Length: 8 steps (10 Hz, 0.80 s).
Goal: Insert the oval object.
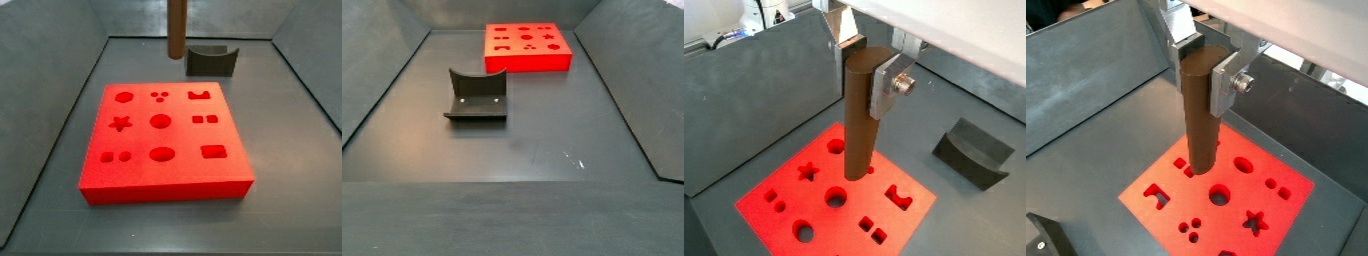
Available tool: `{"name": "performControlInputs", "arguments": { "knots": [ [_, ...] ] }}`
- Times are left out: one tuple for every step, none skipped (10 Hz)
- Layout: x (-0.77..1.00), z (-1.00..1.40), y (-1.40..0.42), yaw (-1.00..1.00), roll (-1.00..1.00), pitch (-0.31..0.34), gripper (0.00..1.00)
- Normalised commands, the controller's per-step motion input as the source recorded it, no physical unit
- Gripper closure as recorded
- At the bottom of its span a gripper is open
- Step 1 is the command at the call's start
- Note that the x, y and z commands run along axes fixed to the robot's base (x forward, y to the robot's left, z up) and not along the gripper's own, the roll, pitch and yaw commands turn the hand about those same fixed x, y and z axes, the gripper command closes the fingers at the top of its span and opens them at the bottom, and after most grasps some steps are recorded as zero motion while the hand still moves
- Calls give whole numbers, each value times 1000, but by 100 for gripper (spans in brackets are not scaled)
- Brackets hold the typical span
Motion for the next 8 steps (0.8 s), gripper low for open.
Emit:
{"name": "performControlInputs", "arguments": {
  "knots": [
    [-23, -9, -3, -220, 0, 0, 100],
    [0, -11, -54, -560, 1, 0, 100],
    [0, -54, -63, -966, 29, 0, 100],
    [0, -83, 0, -1000, 56, 0, 100],
    [0, -83, 0, -1000, 59, 0, 100],
    [0, -146, 0, -1000, 1, 0, 100],
    [0, -166, 0, -1000, 0, 0, 100],
    [0, -169, 0, -1000, 0, 0, 100]
  ]
}}
